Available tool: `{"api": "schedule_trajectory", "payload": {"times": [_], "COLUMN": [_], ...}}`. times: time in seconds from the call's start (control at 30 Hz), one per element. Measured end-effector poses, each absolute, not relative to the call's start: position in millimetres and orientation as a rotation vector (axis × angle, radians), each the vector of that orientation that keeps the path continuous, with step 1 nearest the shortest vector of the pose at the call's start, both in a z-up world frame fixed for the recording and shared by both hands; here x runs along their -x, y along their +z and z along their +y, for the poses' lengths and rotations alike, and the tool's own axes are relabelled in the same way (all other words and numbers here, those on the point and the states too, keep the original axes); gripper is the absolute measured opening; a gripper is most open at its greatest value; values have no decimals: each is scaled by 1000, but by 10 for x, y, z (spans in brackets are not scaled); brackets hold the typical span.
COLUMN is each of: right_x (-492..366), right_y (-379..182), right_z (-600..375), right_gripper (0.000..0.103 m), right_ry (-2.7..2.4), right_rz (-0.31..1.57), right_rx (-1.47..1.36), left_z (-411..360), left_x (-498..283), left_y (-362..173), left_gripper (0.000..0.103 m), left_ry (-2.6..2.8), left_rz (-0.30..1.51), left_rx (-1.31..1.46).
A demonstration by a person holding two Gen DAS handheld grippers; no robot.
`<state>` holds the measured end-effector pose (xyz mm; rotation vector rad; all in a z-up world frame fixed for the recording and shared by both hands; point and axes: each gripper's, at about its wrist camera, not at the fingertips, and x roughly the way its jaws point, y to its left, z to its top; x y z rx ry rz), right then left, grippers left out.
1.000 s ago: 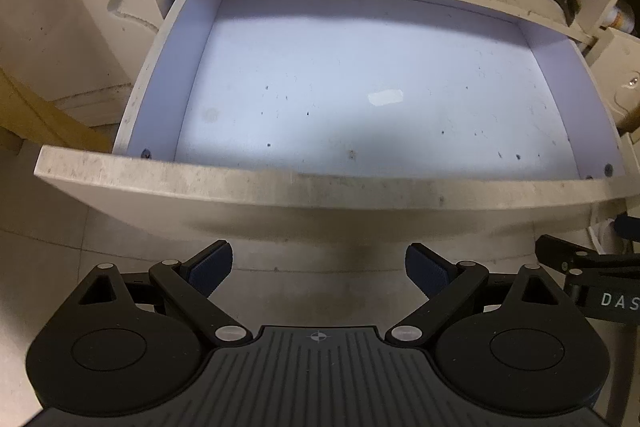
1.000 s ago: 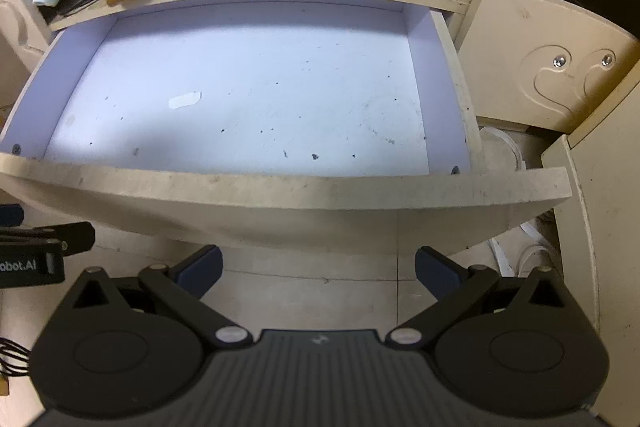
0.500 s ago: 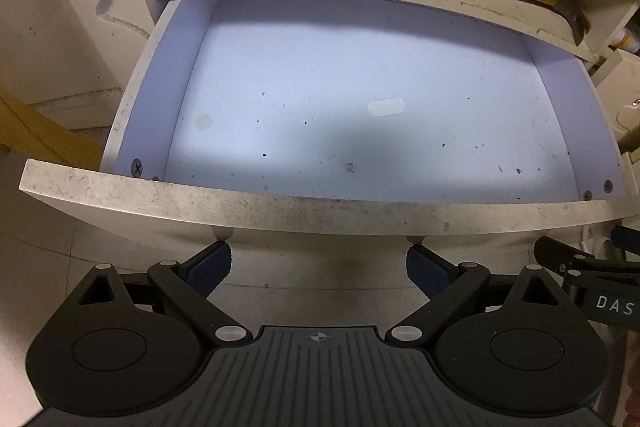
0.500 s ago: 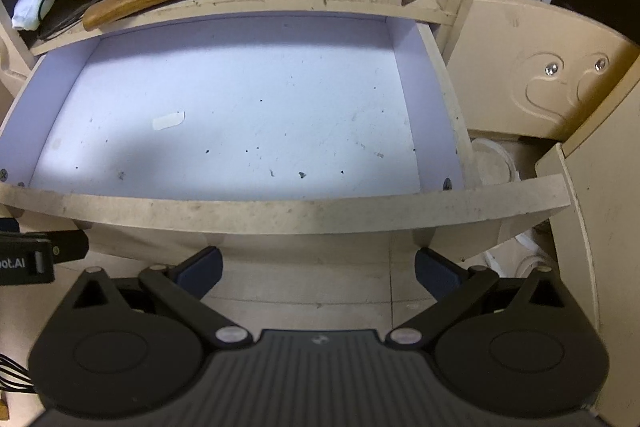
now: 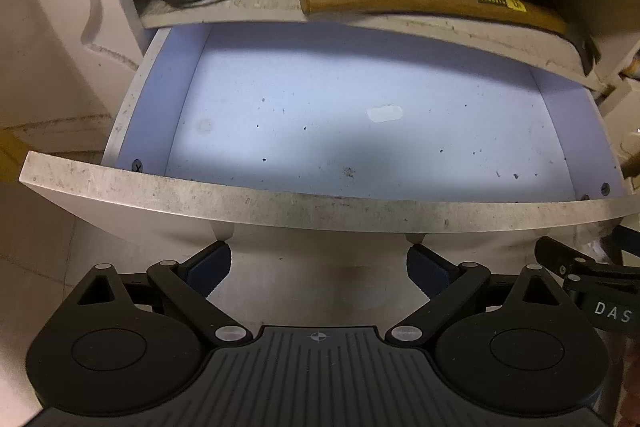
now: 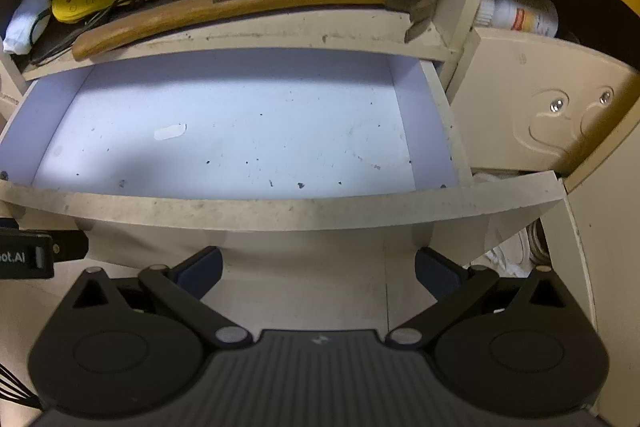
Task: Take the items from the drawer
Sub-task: 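Push the white drawer front inward with both grippers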
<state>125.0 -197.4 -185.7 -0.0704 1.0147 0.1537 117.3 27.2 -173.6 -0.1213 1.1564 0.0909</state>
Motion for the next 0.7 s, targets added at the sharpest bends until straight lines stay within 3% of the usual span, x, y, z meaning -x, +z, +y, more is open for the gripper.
{"api": "schedule_trajectory", "payload": {"times": [0.7], "right_x": [-1716], "right_y": [-1862], "right_z": [-1843], "right_gripper": [103], "right_ry": [154], "right_rz": [934], "right_rx": [58], "left_z": [352], "left_x": [-1668], "left_y": [-1779], "left_gripper": [99], "left_ry": [85], "left_rz": [1096], "left_rx": [143]}}
